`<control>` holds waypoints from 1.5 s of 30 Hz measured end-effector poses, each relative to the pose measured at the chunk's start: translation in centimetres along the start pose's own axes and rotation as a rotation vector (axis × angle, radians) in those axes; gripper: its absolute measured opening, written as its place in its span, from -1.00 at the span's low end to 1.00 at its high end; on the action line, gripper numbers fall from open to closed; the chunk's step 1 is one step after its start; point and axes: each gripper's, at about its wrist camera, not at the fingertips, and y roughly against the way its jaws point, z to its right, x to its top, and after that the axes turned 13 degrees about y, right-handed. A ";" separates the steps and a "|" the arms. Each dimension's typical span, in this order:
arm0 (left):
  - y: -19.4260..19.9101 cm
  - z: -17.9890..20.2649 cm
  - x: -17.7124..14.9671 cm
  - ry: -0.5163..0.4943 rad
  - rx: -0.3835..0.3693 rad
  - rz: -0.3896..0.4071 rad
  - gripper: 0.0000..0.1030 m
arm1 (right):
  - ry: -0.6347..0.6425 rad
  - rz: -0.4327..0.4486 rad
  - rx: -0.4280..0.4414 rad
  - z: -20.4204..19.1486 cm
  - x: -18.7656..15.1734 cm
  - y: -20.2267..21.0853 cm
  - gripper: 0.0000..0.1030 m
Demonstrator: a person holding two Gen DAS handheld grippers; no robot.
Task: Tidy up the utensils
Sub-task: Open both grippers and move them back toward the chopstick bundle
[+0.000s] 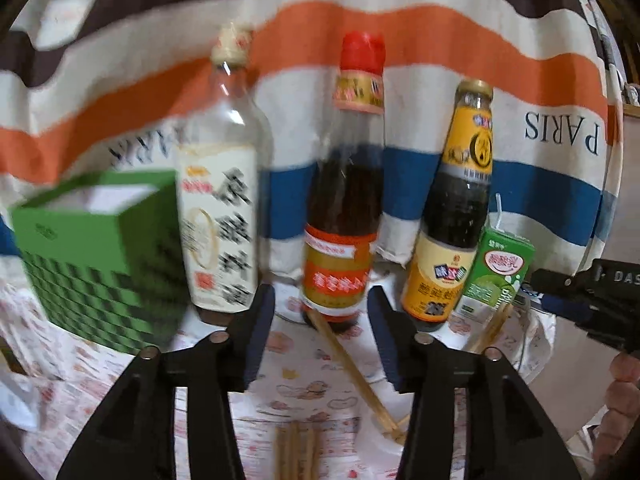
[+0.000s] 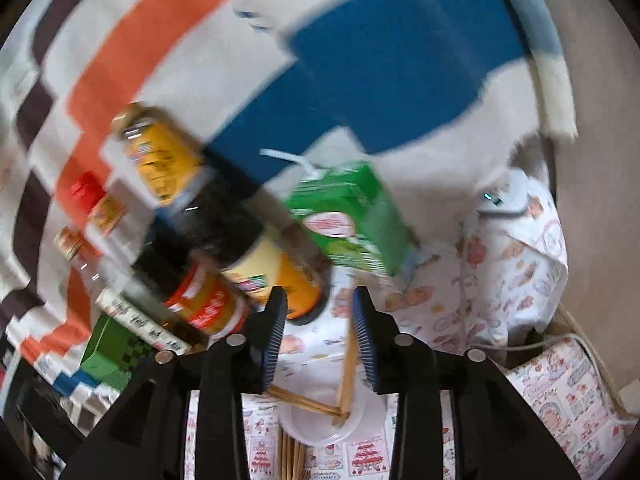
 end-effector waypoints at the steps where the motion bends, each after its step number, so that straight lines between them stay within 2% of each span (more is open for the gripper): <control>1: 0.7 -0.2 0.3 -0.006 0.005 0.017 0.06 | 0.037 0.005 0.013 -0.8 0.1 0.3 -0.10; 6: 4.6 -1.9 1.6 -0.019 0.005 0.062 0.13 | 0.147 0.016 0.076 -5.0 -0.4 1.4 -0.02; 9: 6.2 -3.5 1.1 -0.028 0.014 0.072 0.15 | 0.198 -0.008 0.095 -6.9 -0.9 1.5 -0.02; 14: 7.3 -7.0 -0.7 -0.048 0.100 0.059 0.17 | 0.256 -0.012 0.090 -9.5 -1.8 1.2 -0.02; 18: 8.1 -9.6 -1.3 -0.027 0.137 0.030 0.31 | 0.291 -0.060 0.101 -11.1 -3.3 -0.4 -0.02; 19: 8.2 -10.1 -1.4 0.008 0.154 0.011 0.32 | 0.287 -0.078 0.092 -11.2 -4.0 -0.8 -0.02; 23: 7.9 -10.9 -3.1 -0.024 0.148 -0.059 0.33 | 0.321 -0.151 0.064 -11.4 -7.7 -1.8 -0.02; 27: 8.5 -11.6 -6.1 -0.063 0.145 -0.094 0.52 | 0.325 -0.220 0.054 -10.7 -12.0 -2.6 -0.02; 29: 8.5 -12.1 -7.3 -0.066 0.136 -0.125 0.55 | 0.287 -0.278 0.081 -9.9 -14.1 -3.3 -0.02; 31: 8.3 -12.4 -7.9 -0.058 0.124 -0.154 0.62 | 0.237 -0.326 0.144 -9.1 -15.9 -4.3 -0.03; 33: 8.0 -13.0 -8.0 -0.034 0.126 -0.169 0.66 | 0.171 -0.380 0.189 -8.1 -17.5 -5.8 -0.19; 35: 7.9 -13.5 -8.0 -0.015 0.148 -0.162 0.74 | 0.138 -0.439 0.195 -7.6 -18.7 -7.1 -0.24; 45: 7.1 -14.5 -8.1 -0.012 0.189 -0.172 0.86 | 0.106 -0.522 0.181 -7.2 -22.1 -10.4 -0.62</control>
